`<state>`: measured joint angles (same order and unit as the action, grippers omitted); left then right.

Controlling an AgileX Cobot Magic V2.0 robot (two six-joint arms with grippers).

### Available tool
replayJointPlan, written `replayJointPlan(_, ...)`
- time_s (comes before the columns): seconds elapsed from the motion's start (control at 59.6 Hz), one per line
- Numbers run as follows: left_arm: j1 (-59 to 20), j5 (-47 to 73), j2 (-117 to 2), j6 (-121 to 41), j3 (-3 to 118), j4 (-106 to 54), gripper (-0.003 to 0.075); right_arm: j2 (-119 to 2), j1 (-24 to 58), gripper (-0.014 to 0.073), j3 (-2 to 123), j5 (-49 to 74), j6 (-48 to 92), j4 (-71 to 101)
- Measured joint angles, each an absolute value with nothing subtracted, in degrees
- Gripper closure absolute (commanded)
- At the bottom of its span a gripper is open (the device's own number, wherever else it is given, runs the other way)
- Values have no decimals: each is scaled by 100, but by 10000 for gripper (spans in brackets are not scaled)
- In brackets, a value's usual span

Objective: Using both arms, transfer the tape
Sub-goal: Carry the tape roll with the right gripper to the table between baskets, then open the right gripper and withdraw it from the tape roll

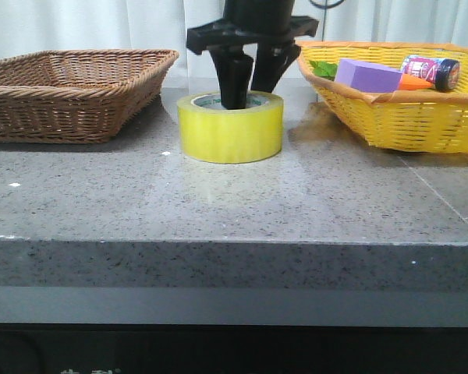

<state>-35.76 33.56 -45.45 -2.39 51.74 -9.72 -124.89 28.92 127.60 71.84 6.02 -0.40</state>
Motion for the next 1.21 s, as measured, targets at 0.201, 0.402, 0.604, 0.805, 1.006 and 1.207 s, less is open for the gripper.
replayJointPlan(0.201,-3576,3356,-4545,-239,5174,-972,230,-11719,2892,181,12760,7184,525,0)
replayJointPlan(0.402,-3576,3356,-4545,-239,5174,-972,230,-10700,2847,181,12760,7195,368,167)
replayJointPlan(0.604,-3576,3356,-4545,-239,5174,-972,230,-9608,2821,181,12069,7195,322,392)
replayJointPlan(0.805,-3576,3356,-4545,-239,5174,-972,230,-8501,2810,181,10539,6704,287,618)
replayJointPlan(1.006,-3576,3356,-4545,-239,5174,-972,230,-7483,2810,181,8855,5768,283,773)
replayJointPlan(1.207,-3576,3356,-4545,-239,5174,-972,230,-6508,2810,181,7266,4744,283,805)
